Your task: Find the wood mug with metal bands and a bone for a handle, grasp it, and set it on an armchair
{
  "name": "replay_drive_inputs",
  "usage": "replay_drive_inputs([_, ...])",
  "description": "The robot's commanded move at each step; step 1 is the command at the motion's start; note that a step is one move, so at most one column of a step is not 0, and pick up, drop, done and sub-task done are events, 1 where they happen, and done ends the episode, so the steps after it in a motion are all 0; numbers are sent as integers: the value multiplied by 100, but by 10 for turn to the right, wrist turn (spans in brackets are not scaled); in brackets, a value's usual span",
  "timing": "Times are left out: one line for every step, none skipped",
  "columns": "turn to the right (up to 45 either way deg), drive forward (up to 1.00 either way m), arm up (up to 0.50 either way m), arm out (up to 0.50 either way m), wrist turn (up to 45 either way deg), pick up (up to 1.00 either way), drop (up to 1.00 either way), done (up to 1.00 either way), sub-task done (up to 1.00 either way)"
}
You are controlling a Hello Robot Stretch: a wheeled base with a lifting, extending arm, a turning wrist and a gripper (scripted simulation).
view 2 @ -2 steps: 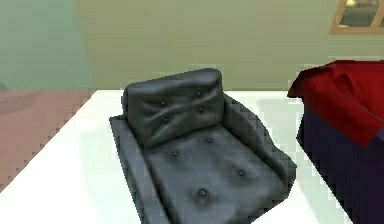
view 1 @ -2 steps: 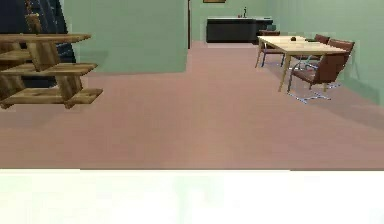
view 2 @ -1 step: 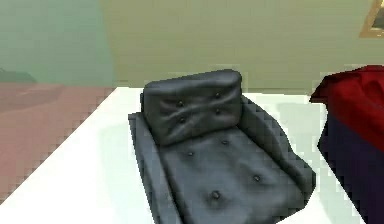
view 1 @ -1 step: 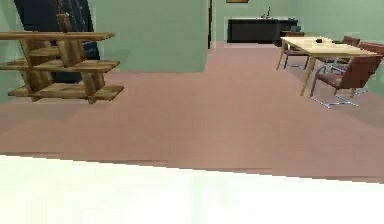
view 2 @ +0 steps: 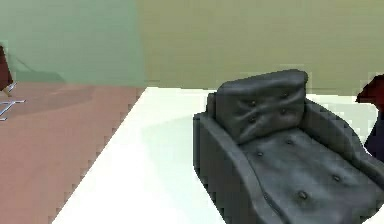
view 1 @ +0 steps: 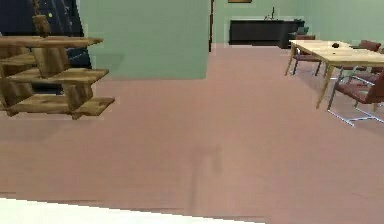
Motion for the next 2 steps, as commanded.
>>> replay_drive_inputs([150, 0, 0, 0, 0, 0, 0, 0, 0])
replay_drive_inputs([0, 100, 0, 0, 0, 0, 0, 0, 0])
